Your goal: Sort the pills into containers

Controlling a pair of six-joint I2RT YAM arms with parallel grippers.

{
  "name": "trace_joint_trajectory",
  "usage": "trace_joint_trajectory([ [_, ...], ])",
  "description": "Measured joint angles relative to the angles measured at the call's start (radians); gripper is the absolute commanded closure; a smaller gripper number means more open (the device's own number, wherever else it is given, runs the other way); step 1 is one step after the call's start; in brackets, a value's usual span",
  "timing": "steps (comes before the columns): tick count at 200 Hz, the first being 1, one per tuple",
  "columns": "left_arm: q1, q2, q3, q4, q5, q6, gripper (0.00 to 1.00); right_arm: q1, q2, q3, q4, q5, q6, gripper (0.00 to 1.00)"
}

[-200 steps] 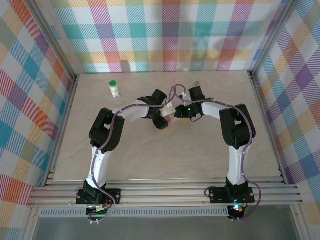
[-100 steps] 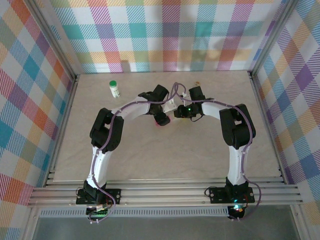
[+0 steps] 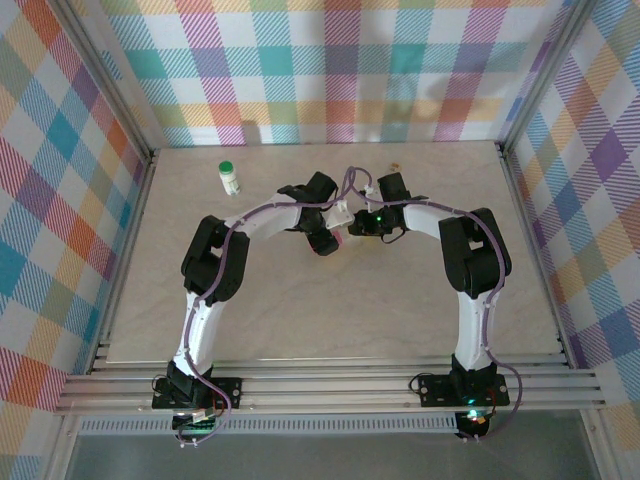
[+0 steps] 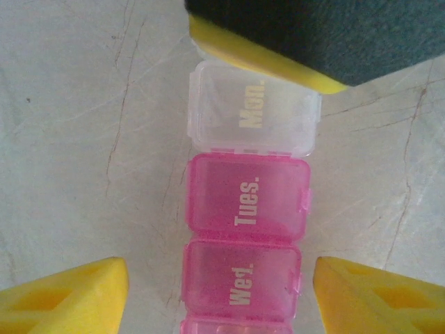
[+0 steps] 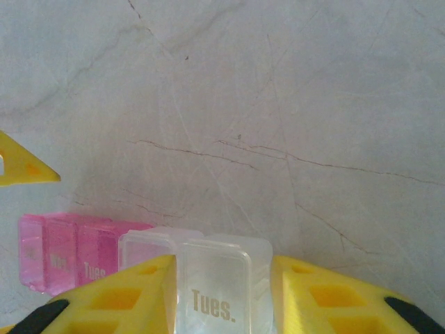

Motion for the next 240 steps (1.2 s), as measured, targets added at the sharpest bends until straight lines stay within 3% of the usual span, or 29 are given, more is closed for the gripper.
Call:
trace_joint_trajectory([
  [30, 0.0, 0.01, 0.0, 0.0, -0.005, 0.0, 0.31, 0.0, 0.0, 0.0, 0.0, 0.0, 0.0, 0.62],
  [60, 0.0, 0.014, 0.004, -0.002, -0.006, 0.011, 0.41, 0.0, 0.0, 0.0, 0.0, 0.0, 0.0, 0.62],
  [82, 0.0, 0.018, 0.007, -0.007, -0.003, 0.017, 0.54, 0.0, 0.0, 0.0, 0.0, 0.0, 0.0, 0.62],
  [154, 0.003, 0.04, 0.073, -0.093, 0.023, 0.038, 0.66, 0.0, 0.0, 0.003, -0.005, 0.006, 0.0, 0.63],
  [195, 0.042, 0.095, 0.175, -0.205, 0.129, 0.047, 0.67, 0.0, 0.007, 0.025, -0.035, 0.019, 0.0, 0.63],
  [240, 0.087, 0.152, 0.269, -0.299, 0.242, 0.035, 0.6, 0.002, 0.008, 0.033, -0.047, 0.034, 0.0, 0.63],
])
